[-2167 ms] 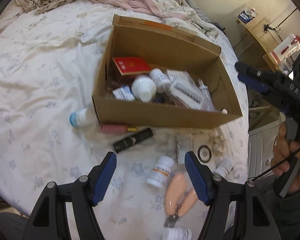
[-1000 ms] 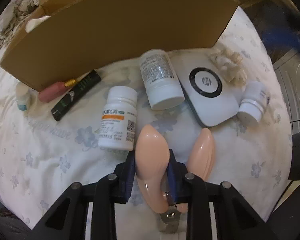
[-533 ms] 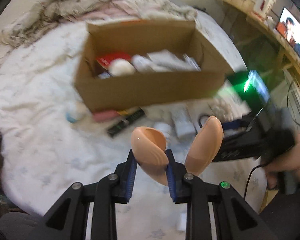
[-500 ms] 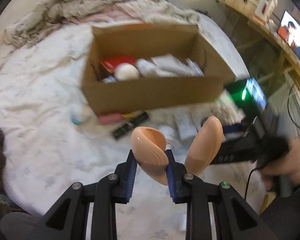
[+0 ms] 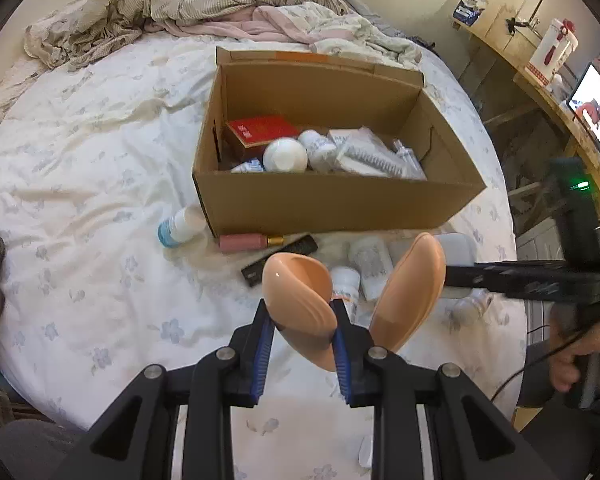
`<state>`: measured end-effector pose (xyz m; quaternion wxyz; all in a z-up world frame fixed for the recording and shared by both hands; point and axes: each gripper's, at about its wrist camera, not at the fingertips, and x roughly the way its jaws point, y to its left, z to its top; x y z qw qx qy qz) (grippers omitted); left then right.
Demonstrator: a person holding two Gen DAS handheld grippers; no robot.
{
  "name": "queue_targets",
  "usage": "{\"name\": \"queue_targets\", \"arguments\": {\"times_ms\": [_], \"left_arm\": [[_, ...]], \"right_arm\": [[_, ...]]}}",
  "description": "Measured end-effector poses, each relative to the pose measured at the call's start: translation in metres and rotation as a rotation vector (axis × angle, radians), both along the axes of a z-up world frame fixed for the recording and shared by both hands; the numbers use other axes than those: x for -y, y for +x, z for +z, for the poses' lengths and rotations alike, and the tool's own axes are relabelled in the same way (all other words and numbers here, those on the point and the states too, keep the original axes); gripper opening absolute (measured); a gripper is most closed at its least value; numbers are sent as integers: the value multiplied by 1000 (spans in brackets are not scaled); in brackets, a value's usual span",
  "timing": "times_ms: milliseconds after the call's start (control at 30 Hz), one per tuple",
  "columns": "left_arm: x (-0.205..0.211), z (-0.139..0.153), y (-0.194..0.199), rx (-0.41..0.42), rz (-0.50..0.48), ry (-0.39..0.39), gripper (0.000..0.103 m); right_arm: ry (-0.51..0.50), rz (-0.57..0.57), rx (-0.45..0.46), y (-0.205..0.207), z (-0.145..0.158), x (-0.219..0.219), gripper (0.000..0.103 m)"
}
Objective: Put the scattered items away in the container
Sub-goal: 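Carry the pink pads and white HP device over the cardboard box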
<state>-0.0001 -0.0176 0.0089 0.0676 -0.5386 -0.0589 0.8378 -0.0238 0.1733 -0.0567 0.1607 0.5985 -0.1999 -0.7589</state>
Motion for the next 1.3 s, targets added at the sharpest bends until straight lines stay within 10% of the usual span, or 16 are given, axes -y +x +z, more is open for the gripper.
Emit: {"name": "queue_targets", "arguments": {"times_ms": [167,500,600,1000,1300], "left_arm": [[3,10,-13,-11,18,-5,28],[-2,2,-19,20,25,11,28],[-1,-3,-17,28,23,11,28],[15,-20,-13,59,40,50,28],[21,-22,-10,56,43,69,28]], "right_arm": [[-52,1,-95,0,32,-6,22],[-18,27,7,-16,-4,2,24],[17,-14,12,-18,5,-9,57],[256,27,59,-27,-12,-8,74],[54,-84,165,-43,-41,-34,73]]}}
